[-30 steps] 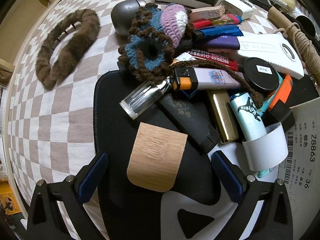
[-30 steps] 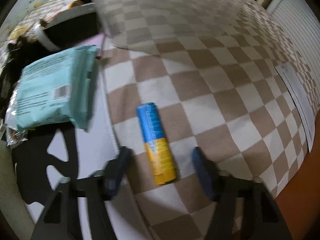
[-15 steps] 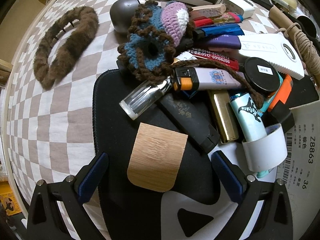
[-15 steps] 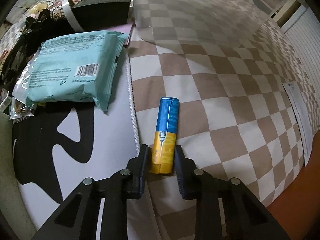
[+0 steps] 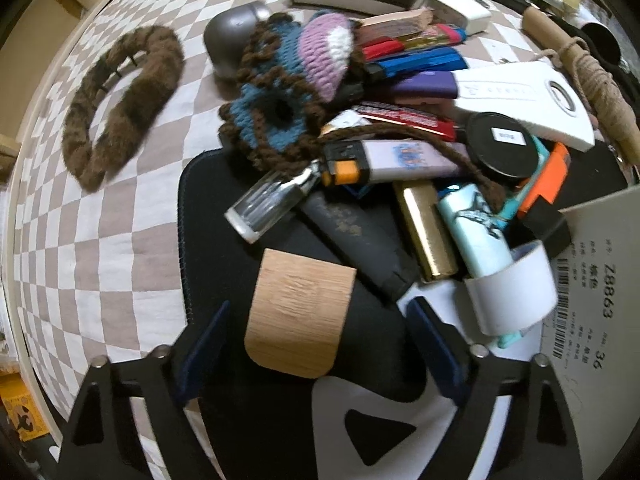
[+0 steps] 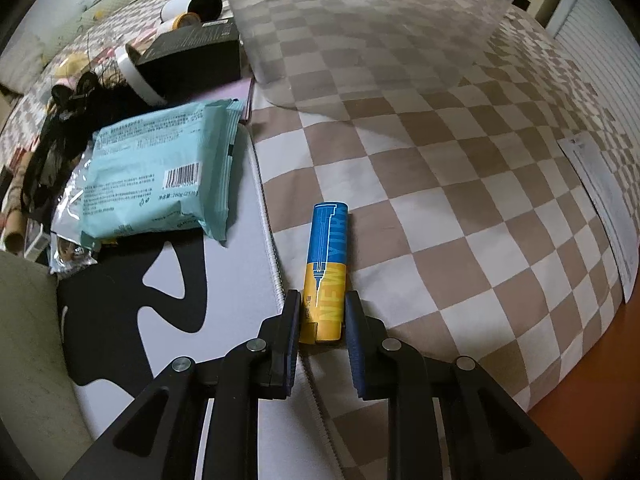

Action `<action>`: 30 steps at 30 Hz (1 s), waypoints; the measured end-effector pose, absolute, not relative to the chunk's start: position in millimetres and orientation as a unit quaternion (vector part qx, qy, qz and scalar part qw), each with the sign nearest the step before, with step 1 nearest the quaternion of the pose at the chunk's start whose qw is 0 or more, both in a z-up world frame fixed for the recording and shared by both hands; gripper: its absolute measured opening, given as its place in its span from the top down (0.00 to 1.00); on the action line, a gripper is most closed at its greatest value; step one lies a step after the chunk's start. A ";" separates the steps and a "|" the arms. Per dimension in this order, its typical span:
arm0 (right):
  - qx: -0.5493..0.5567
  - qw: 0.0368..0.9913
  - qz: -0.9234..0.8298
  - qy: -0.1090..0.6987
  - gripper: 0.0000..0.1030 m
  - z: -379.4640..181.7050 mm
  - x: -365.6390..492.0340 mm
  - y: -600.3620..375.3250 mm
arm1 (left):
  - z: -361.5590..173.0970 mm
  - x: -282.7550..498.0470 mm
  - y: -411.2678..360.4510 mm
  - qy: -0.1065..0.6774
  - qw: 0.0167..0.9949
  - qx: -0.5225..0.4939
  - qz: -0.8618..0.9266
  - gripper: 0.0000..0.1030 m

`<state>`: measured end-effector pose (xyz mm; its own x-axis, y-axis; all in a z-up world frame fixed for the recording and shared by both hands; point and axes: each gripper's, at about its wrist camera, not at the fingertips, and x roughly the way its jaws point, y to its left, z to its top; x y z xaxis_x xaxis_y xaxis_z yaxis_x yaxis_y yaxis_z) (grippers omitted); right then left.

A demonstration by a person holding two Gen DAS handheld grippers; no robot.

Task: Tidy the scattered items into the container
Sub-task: 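Close the right gripper on the blue-yellow tube while the left closes on the wooden square tile, then lift the blue-yellow tube with the right tool while the left carries the wooden tile over the box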

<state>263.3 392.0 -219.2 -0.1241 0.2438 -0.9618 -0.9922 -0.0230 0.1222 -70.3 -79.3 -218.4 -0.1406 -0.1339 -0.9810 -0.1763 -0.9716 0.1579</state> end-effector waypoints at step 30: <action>-0.301 0.486 0.642 0.511 0.78 -220.1 215.7 450.4 | -201.5 -39.0 -91.3 0.094 0.009 -0.651 0.754 0.58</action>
<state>215.7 450.4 -220.1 -0.3473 0.3160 -0.8829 -0.9313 -0.0061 0.3641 -39.0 -91.3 -201.5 -0.1531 -0.1086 -0.9822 -0.1348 -0.9824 0.1296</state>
